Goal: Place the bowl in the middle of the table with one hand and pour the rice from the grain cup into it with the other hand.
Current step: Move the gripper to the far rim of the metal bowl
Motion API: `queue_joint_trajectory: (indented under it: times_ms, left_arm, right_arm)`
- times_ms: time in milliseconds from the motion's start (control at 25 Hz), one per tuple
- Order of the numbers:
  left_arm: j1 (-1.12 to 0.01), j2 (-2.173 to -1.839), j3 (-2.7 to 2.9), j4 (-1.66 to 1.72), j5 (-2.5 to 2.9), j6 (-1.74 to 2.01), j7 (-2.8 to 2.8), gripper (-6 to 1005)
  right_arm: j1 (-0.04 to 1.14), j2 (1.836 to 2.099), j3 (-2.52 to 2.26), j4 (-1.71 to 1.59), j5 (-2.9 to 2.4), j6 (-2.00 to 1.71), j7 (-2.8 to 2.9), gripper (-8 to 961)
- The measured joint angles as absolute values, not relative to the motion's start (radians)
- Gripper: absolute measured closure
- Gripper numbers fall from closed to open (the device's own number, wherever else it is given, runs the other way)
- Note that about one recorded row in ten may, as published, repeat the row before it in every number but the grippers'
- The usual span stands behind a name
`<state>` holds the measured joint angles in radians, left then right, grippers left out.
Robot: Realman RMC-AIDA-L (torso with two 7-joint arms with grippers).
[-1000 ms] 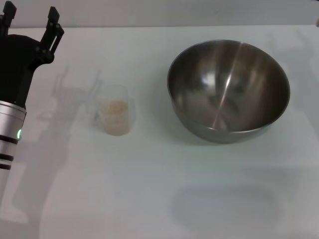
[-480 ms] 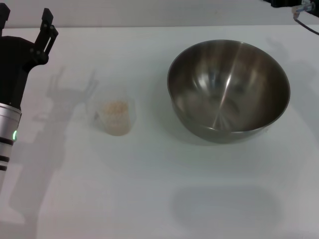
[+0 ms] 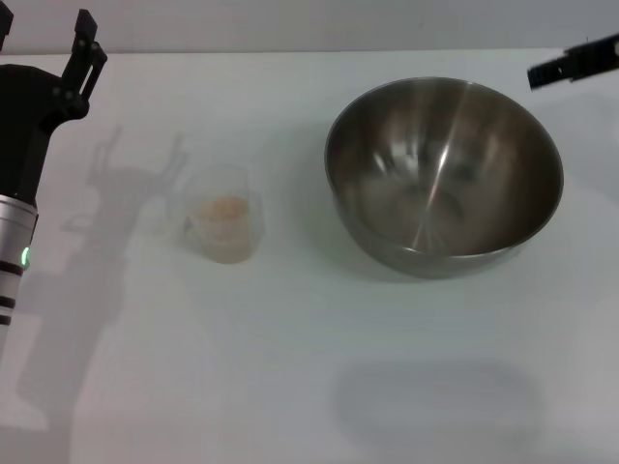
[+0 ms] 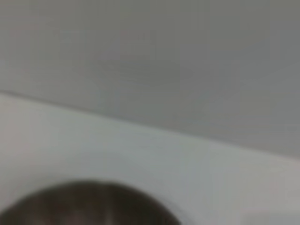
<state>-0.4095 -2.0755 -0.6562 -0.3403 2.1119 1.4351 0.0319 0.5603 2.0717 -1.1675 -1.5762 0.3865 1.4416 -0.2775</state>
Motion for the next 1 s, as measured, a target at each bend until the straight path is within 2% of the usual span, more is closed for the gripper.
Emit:
queue_joint_trajectory:
  times_ms: [280,1000]
  left_arm:
    - [-0.412,-2.074,-0.657,-0.337,2.111,1.438,0.029,190]
    - [-0.411,-2.077,-0.657,-0.338,2.112,1.438,0.029,200]
  right_arm:
    - [0.622,2.057,-1.085,-1.399,0.388,1.480,-0.385,201]
    - [0.655,2.066,-1.082,-1.154,0.437,1.332,-0.517,210]
